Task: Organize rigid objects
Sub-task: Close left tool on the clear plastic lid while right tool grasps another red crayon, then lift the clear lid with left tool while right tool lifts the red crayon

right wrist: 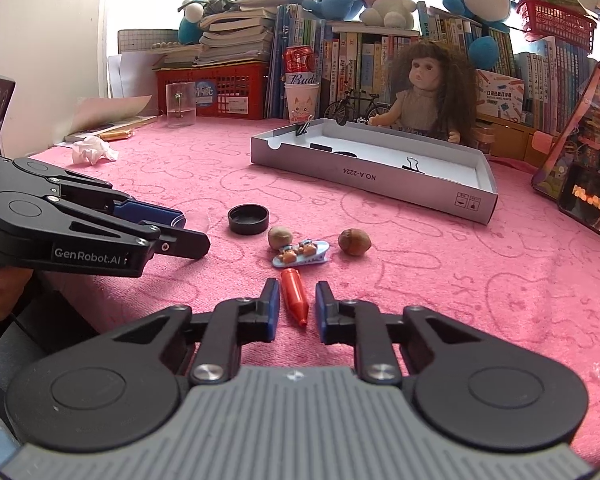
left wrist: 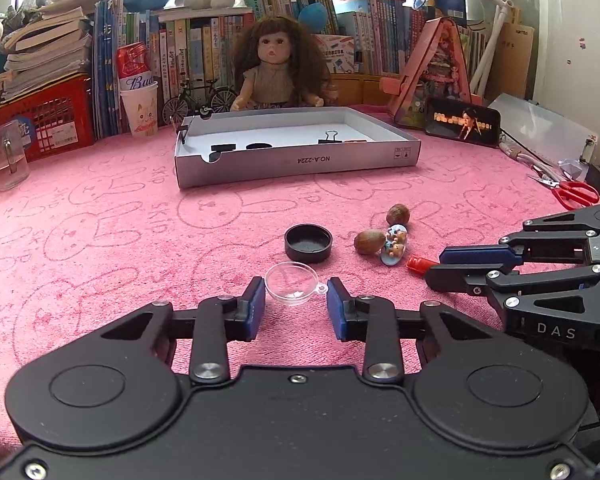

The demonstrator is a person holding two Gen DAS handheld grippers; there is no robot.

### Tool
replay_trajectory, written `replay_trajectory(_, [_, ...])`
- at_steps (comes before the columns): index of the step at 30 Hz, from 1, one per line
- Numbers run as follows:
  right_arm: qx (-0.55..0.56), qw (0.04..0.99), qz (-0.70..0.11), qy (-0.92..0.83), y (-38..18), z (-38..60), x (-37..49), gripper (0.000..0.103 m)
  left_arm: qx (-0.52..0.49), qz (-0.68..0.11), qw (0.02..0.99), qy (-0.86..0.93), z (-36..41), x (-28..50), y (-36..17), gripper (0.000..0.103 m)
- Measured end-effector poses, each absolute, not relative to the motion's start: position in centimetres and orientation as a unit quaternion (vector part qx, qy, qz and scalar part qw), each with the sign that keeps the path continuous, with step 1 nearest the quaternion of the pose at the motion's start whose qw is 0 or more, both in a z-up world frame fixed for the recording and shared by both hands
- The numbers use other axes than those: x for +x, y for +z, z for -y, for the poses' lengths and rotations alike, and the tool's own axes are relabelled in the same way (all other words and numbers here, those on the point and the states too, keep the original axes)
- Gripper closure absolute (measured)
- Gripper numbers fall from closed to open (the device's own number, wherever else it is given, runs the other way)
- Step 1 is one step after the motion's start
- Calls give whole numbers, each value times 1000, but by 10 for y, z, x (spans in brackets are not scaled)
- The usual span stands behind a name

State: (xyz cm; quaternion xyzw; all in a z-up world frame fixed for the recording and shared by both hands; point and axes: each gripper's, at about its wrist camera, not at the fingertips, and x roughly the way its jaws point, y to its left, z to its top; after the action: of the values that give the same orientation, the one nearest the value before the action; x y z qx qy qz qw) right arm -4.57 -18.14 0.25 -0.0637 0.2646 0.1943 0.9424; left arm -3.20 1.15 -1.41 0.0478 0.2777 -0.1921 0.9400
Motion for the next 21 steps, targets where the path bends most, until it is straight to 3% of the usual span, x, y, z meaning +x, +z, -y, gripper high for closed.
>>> replay_trajectory(6, [-61,946,-262,181,4,184,-43,88,44,-278,942,-185,-13,-30,-12,72])
replay_trajectory(18, [-51,954,-256,150,7,193,-38,89,30,-284,946,-156,-19,-21,-11,72])
replay_trajectory(20, [-51,953,-255,155,6,193,-40,85,30,-283,946,-155,-19,-21,-11,72])
replay_trajectory(21, [-52,953,-252,160,6,194,-42,77,30,-283,946,-155,-19,-21,-11,72])
